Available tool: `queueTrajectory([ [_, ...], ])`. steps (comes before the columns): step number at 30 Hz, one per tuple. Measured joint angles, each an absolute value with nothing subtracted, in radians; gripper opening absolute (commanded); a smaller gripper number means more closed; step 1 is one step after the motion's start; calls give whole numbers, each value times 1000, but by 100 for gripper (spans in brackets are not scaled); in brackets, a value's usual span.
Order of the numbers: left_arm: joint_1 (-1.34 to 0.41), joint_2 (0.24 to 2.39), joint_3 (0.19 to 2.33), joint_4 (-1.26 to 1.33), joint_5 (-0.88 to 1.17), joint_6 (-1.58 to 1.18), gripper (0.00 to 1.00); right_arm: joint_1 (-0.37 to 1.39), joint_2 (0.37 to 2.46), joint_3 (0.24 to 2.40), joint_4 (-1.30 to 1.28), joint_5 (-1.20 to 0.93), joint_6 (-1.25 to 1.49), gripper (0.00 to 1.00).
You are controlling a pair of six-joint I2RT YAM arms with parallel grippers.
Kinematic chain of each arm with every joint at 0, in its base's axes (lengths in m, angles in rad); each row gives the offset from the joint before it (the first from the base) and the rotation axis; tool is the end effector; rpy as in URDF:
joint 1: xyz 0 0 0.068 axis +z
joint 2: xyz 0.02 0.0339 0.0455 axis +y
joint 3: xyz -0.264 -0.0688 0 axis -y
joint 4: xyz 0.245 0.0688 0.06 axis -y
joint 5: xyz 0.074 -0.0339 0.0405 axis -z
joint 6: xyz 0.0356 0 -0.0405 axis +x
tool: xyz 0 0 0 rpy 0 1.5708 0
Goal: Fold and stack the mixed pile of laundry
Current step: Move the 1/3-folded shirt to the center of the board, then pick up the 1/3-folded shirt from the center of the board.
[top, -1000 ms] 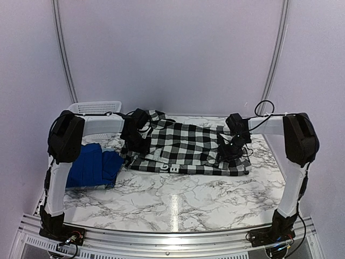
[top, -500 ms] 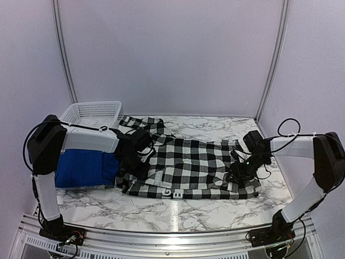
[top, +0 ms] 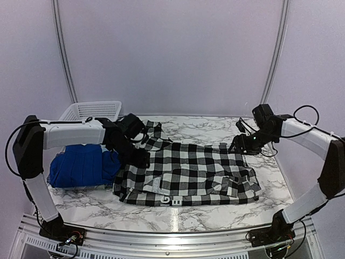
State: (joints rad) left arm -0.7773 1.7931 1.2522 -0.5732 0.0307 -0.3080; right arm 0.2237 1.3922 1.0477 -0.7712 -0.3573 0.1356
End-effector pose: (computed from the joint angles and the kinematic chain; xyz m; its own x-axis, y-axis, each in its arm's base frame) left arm 0.2612 -0.2585 0.1979 -0.8251 0.3867 -0.4119 0.4833 0.8607 -0.1599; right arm 0.2616 0.0723 0.2506 -0.9162 -0.0786 -0.3930 -0.2360 0.8983 0.3707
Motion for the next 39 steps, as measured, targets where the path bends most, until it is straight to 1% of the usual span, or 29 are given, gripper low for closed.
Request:
queueTrajectory([
  [3,-663,1797,1370,-560,61,-329,76,191,1518,1169,-744,-329,104,69],
  [6,-542,1845,1509,-543,85,-336,76,149,1636,1244,-711,-309,97,67],
  [10,-440,1980,1694,-528,96,-342,76,77,1773,1326,-681,-299,88,63],
  [13,-395,2103,1825,-528,97,-360,77,49,1845,1373,-662,-297,81,63],
  [15,-377,2182,1916,-528,86,-367,77,41,1873,1385,-642,-304,83,63],
  [17,-366,2254,1994,-524,61,-380,75,41,1879,1385,-633,-315,88,63],
  [20,-364,2334,2075,-522,6,-419,75,41,1881,1401,-627,-329,94,63],
  [24,-368,2404,2121,-522,-74,-490,80,41,1900,1461,-628,-335,94,63],
  [27,-374,2453,2152,-528,-142,-536,80,41,1915,1496,-626,-341,94,63],
  [33,-386,2553,2232,-526,-218,-590,80,41,1921,1497,-628,-361,97,63],
  [35,-387,2581,2247,-526,-233,-608,76,41,1924,1497,-630,-362,97,63],
  [38,-390,2612,2277,-522,-265,-627,58,41,1926,1497,-634,-362,97,63],
  [39,-390,2621,2290,-521,-273,-630,50,41,1926,1497,-636,-362,97,63],
])
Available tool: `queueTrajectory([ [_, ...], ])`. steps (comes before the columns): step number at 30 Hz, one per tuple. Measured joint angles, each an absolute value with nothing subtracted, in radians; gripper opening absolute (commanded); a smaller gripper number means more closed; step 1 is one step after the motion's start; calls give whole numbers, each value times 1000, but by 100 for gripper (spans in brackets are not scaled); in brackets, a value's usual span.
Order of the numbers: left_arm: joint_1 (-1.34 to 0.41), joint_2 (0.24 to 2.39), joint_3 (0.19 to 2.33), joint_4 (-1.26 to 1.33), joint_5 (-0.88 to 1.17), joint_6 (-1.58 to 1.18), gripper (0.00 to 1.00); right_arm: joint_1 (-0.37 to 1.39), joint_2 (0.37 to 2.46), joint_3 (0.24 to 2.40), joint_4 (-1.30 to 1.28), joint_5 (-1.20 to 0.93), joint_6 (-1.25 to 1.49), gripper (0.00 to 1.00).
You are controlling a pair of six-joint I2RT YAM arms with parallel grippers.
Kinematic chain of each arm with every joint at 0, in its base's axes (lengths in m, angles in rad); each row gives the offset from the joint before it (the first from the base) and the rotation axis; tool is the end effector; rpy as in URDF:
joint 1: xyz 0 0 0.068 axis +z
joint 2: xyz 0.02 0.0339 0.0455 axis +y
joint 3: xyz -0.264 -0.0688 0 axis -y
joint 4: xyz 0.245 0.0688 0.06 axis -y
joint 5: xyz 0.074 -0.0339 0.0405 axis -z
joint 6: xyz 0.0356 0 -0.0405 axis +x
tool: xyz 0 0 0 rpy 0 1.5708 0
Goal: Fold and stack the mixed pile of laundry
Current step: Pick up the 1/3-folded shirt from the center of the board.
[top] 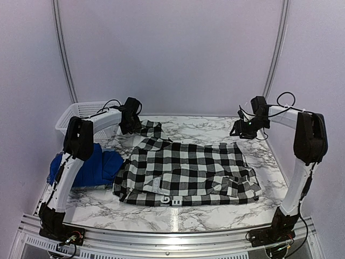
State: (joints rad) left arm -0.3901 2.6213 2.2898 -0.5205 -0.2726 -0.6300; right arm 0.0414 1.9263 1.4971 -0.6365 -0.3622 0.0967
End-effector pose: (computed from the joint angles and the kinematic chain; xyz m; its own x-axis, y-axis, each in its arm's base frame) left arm 0.5323 -0.2085 0.1402 -0.6816 -0.3332 -0.6514 -0.2466 0.9428 -0.2242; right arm 0.4107 0.0296 0.2197 -0.8906 0.0535 -0.4517 -0.1246 0.9264 0.3554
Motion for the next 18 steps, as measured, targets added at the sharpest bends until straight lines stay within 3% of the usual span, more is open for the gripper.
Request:
queueTrajectory([
  [4,-389,2658,2341,-520,-285,-633,6,41,1926,1497,-644,-362,96,63],
  [5,-389,2667,2354,-518,-288,-627,0,41,1926,1497,-646,-362,96,63],
  [17,-503,2529,2286,-295,-418,-339,0,29,1926,1497,-658,-414,97,63],
  [18,-537,2511,2287,-257,-425,-295,5,22,1926,1497,-657,-426,101,63],
])
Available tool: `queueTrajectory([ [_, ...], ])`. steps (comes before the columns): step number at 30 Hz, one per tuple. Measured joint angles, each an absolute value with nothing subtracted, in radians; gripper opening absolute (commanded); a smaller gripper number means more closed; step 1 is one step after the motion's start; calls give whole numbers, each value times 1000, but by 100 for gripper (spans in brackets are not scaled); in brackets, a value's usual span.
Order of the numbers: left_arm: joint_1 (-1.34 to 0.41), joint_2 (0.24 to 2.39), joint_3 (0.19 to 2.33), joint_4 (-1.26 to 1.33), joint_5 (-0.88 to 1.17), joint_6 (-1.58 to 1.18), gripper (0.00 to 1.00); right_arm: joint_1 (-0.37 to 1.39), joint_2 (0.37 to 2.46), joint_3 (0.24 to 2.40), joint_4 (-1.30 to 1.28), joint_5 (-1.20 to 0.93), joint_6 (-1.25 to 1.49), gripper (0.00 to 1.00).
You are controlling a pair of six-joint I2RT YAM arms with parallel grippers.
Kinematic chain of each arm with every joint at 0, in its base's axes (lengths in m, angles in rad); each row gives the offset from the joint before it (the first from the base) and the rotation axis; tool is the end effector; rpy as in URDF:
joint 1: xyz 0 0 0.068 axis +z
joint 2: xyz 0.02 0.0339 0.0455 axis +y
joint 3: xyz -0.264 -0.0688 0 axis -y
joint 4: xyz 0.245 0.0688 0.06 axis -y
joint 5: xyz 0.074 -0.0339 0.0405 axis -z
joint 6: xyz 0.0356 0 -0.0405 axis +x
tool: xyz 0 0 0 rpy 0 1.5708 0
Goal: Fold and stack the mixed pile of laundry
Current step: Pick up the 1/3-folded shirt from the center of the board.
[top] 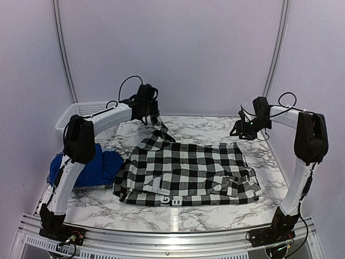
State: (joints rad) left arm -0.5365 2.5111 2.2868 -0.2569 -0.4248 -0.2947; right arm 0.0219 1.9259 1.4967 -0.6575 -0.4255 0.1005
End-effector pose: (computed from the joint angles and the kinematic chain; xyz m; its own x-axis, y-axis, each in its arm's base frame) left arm 0.5058 -0.2837 0.2239 -0.4247 -0.0553 -0.9036 0.0296 0.9967 -0.0749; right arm 0.4086 0.0236 0.2194 -0.9017 0.0717 -0.4264 -0.1222 0.9038 0.4102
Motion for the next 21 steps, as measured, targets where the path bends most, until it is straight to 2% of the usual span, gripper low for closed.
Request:
queueTrajectory([
  [2,-614,2483,2288,-177,-409,-219,19,0,1926,1492,-649,-458,113,63],
  [3,-655,2475,2288,-138,-387,-187,29,-16,1926,1488,-641,-475,122,64],
  [4,-686,2474,2288,-112,-368,-158,48,-35,1926,1484,-635,-492,132,64],
  [5,-725,2474,2288,-81,-344,-138,76,-53,1925,1479,-626,-506,143,64],
  [6,-763,2477,2288,-67,-318,-114,93,-68,1925,1476,-620,-517,152,64],
  [7,-792,2481,2288,-58,-297,-96,98,-83,1925,1473,-615,-527,163,64],
  [13,-853,2487,2268,-52,-227,-44,99,-119,1925,1470,-587,-577,207,66],
  [21,-688,2443,2192,-59,-244,-112,99,-77,1962,1503,-533,-646,258,64],
])
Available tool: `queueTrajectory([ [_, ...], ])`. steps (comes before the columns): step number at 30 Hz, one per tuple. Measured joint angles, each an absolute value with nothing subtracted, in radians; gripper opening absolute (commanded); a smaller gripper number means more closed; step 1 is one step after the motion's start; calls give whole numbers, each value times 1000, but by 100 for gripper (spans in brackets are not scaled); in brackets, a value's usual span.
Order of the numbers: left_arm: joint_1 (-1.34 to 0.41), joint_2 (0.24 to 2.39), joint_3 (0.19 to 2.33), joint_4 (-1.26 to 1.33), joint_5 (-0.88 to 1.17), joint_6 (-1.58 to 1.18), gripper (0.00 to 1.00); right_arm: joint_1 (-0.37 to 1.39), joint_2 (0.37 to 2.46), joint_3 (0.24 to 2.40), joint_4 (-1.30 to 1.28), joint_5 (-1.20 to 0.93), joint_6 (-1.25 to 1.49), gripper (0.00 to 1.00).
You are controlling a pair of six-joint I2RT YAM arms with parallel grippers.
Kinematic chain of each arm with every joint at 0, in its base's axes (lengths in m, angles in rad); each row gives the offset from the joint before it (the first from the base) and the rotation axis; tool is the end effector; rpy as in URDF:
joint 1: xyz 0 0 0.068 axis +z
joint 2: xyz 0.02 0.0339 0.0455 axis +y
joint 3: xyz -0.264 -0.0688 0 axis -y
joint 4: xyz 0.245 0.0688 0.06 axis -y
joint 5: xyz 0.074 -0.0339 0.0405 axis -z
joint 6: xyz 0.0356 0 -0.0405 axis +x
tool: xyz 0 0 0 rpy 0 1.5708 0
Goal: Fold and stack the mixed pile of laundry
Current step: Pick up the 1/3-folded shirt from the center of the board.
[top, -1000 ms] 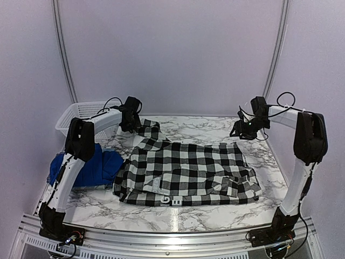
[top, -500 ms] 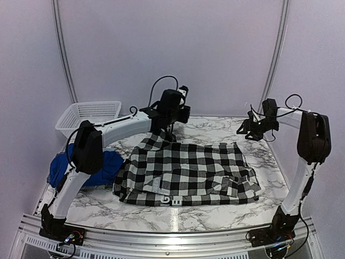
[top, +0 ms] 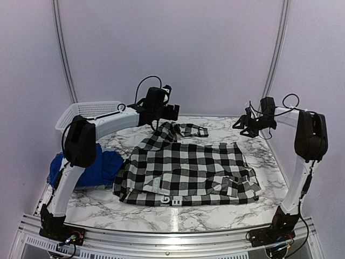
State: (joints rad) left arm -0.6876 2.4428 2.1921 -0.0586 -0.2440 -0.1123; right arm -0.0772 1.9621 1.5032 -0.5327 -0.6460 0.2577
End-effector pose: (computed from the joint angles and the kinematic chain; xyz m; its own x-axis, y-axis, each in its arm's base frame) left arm 0.4519 -0.3600 0.2476 -0.2828 0.0916 -0.9548 0.4089 0.9119 -0.0337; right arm 0.4234 -0.0113 0.2171 -0.8749 0.2718 -0.4009 -0.0455 0.7780 0.6267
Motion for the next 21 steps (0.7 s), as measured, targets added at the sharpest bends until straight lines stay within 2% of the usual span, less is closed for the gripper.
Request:
queueTrajectory([
  [3,-610,2419,2162,-103,-208,-149,99,-35,2039,1605,-550,-634,243,62],
  [6,-528,2418,2160,-162,-95,-196,87,-6,2131,1742,-595,-586,193,62],
  [9,-464,2419,2148,-228,-15,-224,81,5,2190,1826,-654,-508,120,61],
  [14,-438,2436,2154,-348,35,-228,79,-22,2211,1836,-733,-415,3,61],
  [21,-474,2486,2158,-479,53,-217,79,-92,2213,1789,-754,-440,-88,61],
])
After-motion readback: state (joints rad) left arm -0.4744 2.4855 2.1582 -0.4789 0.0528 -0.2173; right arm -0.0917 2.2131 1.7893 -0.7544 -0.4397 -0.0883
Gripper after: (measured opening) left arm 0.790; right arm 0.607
